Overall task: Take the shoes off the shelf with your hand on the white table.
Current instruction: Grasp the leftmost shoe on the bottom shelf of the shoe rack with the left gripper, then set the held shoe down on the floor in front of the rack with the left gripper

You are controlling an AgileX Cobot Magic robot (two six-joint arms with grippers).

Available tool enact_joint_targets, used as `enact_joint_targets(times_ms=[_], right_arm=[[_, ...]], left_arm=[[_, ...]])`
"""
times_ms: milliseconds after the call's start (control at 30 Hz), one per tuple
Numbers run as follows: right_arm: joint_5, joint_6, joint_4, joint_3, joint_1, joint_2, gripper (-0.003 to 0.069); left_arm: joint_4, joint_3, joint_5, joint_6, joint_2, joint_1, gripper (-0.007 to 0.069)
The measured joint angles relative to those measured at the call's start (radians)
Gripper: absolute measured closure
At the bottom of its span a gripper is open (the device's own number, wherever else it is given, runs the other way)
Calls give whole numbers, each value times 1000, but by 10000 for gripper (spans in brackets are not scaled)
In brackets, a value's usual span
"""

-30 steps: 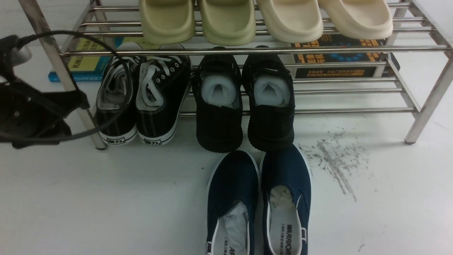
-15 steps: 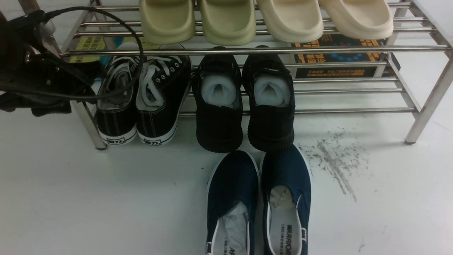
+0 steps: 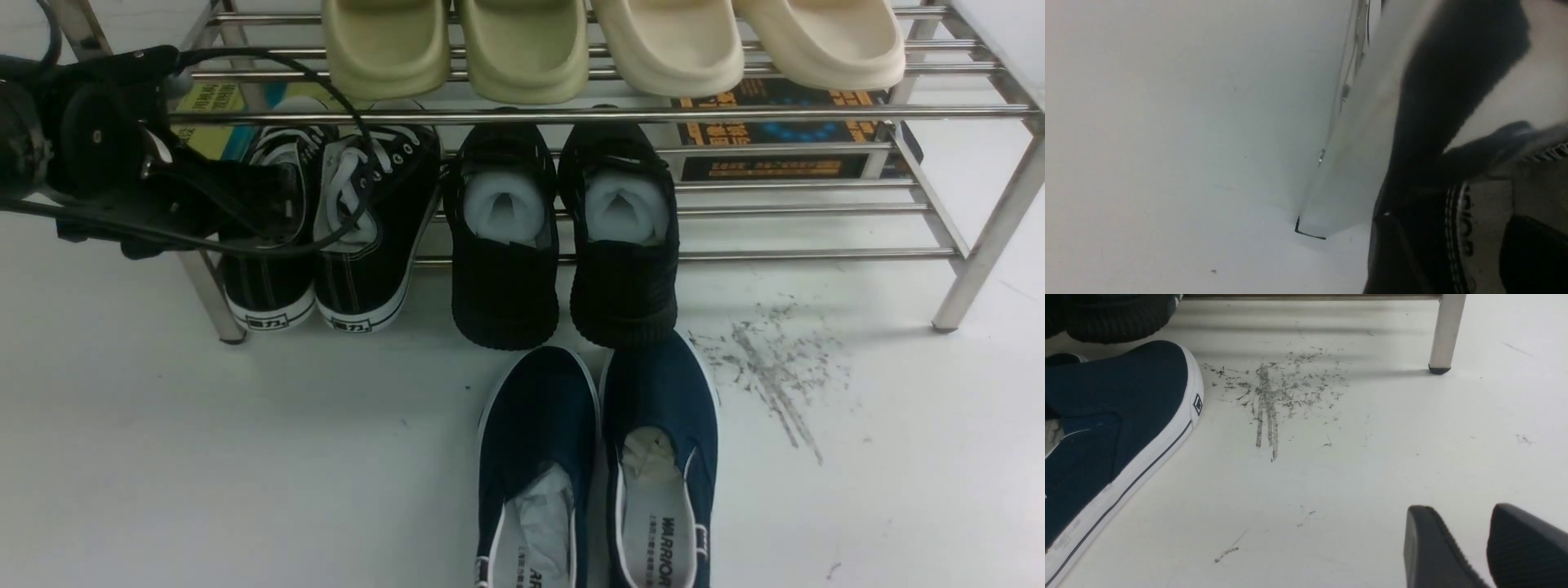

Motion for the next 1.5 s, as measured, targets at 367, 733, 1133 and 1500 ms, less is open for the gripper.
enact_joint_targets(times_ms=[367,733,1133,1500], right_arm=[[0,0,0,0,0,0,421],[0,0,0,0,0,0,421],[0,1,0,0,0,0,421],[0,1,-1,0,0,0,421]], left_arm=[[-23,0,-4,-34,52,-3,266],[-30,2,74,-43,47,-4,610],[-51,5,337,-44,-109,0,614],[-59,5,559,-43,-384,0,613]])
